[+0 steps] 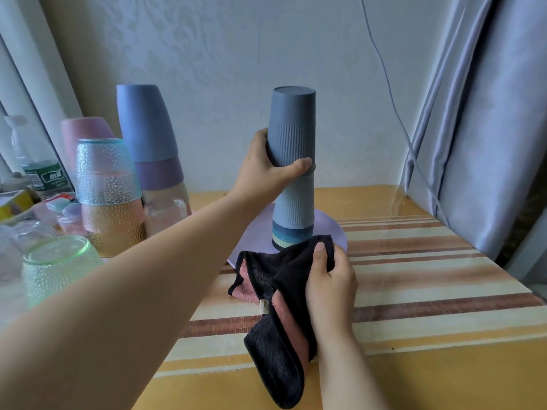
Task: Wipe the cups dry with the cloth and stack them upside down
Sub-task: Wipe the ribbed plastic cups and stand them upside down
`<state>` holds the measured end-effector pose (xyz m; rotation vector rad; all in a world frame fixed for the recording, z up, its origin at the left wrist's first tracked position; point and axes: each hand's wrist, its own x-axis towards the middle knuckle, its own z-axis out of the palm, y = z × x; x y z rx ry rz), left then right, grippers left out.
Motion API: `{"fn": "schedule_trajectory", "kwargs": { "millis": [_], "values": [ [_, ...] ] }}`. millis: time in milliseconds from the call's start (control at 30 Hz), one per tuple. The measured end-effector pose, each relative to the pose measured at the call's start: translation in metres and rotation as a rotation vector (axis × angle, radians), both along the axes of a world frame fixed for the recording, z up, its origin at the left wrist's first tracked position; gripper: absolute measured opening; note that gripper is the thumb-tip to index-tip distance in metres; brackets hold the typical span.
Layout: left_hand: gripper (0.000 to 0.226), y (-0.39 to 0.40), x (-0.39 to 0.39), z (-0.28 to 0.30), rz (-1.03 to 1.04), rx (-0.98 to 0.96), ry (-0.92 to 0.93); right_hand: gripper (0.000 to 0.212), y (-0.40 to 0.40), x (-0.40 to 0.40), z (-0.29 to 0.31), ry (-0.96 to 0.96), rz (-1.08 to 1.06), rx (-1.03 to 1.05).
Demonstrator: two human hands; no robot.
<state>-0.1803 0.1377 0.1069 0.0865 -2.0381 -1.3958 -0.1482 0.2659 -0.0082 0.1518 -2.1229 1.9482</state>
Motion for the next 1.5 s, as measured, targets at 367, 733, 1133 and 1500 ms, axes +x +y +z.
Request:
{"fn": "schedule_trajectory", "kwargs": {
  "millis": [367, 733, 1133, 1500],
  "values": [
    [0.052, -0.004, 0.124, -0.048, 0.006, 0.243, -0.218, 0.025, 0.001, 0.008, 0.008, -0.011, 0.037, 0.037],
    [0.054, -0.018, 0.194, -0.103, 0.151, 0.301, -0.110, 0.021, -0.040, 0.083, 0.043, 0.089, 0.654, -0.024],
    [0.044, -0.023, 0.207, -0.096, -0.170, 0.302, -0.128, 0.029, -0.046, 0.086, 0.057, -0.129, 0.524, -0.017],
    [0.035, -0.019, 0.195, -0.109, -0.050, 0.346, -0.104, 0.067, -0.031, 0.075, 0.019, -0.278, 0.463, -0.199]
  ]
}}
